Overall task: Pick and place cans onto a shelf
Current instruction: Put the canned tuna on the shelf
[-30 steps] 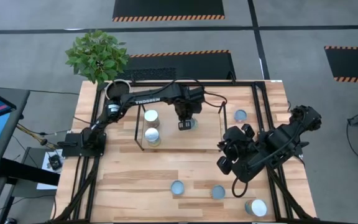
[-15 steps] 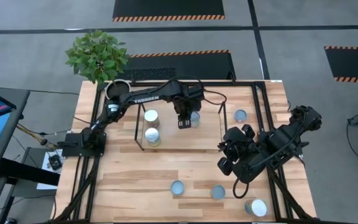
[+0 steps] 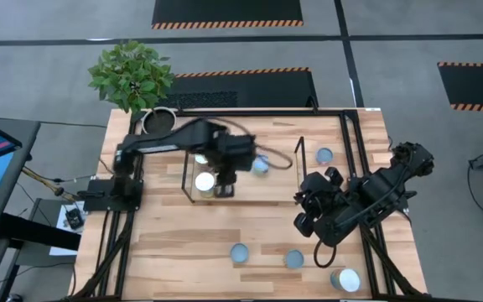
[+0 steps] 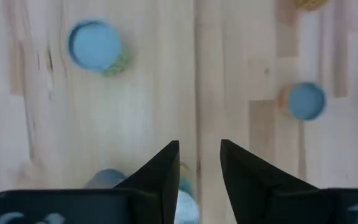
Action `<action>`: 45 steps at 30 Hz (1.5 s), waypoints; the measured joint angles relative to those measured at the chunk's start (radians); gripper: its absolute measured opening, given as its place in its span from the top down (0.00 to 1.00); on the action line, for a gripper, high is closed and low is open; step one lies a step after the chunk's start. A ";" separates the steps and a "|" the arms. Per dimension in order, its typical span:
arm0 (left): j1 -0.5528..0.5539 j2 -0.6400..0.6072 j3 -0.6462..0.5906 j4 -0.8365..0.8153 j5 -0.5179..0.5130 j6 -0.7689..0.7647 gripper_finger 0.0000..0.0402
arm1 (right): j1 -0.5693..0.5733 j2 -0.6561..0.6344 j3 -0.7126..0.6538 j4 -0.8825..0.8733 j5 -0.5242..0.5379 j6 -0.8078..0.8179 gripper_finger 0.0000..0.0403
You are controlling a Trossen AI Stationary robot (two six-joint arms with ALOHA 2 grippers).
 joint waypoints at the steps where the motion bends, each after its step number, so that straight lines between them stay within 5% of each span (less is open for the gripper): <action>1: -0.023 -0.030 -0.020 -0.003 -0.017 -0.005 0.74 | -0.004 0.000 0.000 0.000 0.003 -0.019 0.84; 7: -0.138 -0.252 -0.244 -0.006 -0.158 -0.108 0.74 | -0.071 0.000 0.000 0.000 0.113 -0.163 0.84; 14: -0.247 -0.551 -0.676 0.107 -0.292 -0.397 0.74 | -0.186 -0.051 -0.022 0.003 0.246 -0.303 0.84; 23: -0.286 -0.781 -1.097 0.461 -0.233 -0.581 0.74 | -0.473 -0.281 -0.416 -0.002 0.148 -0.190 0.84; 33: -0.286 -0.818 -1.162 0.511 -0.265 -0.583 0.74 | -0.730 -0.584 -0.816 0.106 -0.002 -0.007 0.84; 45: -0.294 -0.828 -1.162 0.511 -0.224 -0.559 0.74 | -1.008 -0.595 -1.067 0.275 -0.218 -0.144 0.84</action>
